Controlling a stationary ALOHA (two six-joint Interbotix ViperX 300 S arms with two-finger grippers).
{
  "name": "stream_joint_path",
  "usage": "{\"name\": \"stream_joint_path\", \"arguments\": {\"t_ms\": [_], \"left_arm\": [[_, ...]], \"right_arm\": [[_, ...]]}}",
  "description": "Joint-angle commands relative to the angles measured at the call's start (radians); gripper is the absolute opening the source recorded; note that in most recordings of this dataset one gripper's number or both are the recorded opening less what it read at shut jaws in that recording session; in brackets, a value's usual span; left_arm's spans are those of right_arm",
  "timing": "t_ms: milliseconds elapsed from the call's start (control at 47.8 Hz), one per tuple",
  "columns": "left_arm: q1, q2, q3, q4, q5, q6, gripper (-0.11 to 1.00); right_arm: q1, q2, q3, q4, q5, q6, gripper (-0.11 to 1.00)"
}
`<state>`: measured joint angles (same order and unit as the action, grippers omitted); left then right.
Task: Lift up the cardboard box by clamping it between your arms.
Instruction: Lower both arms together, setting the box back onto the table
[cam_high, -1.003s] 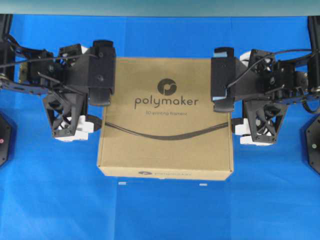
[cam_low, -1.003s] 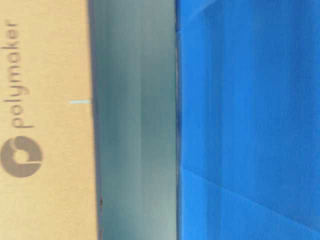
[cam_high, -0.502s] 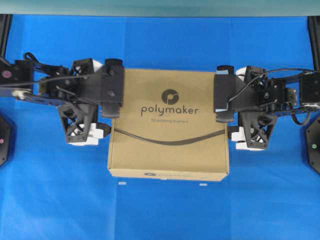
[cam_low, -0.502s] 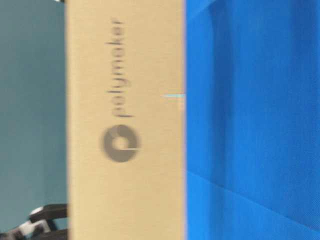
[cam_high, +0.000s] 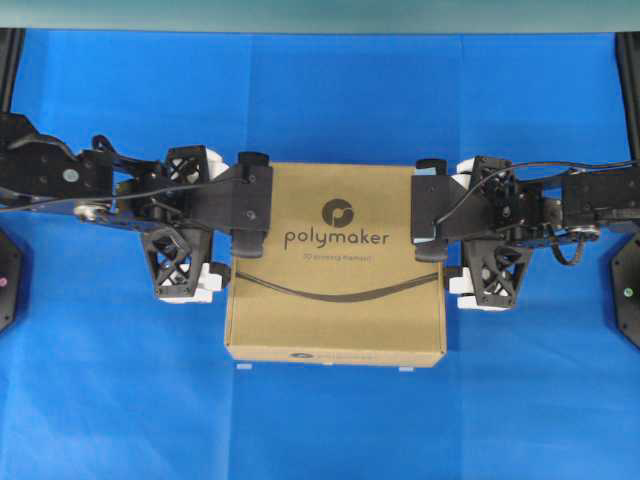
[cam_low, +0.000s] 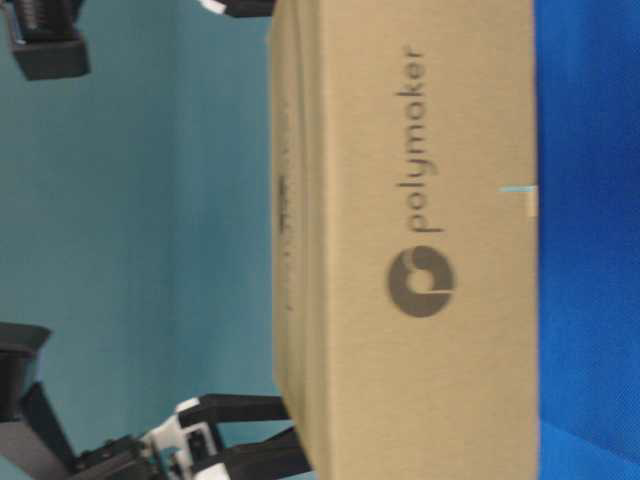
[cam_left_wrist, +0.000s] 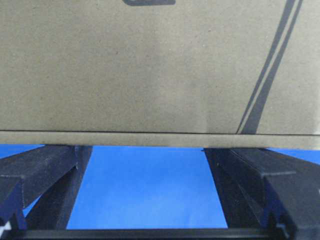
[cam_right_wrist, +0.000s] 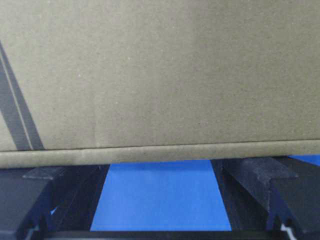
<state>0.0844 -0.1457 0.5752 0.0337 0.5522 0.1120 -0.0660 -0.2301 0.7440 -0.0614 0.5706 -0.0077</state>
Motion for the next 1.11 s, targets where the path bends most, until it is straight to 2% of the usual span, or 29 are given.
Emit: {"name": "stream_joint_path", "arguments": {"t_ms": [0, 711, 1087], "left_arm": [[-0.006, 0.005, -0.009, 0.0, -0.067, 0.005, 0.86], [0.003, 0.115, 0.084, 0.0, -0.225, -0.005, 0.86], [0.015, 0.155, 0.098, -0.002, -0.227, 0.003, 0.86]], "right_arm": [[0.003, 0.005, -0.008, 0.003, -0.071, -0.003, 0.99], [-0.011, 0.175, 0.017, 0.002, -0.229, -0.049, 0.99], [-0.026, 0.215, 0.037, 0.002, -0.261, -0.048, 0.99]]}}
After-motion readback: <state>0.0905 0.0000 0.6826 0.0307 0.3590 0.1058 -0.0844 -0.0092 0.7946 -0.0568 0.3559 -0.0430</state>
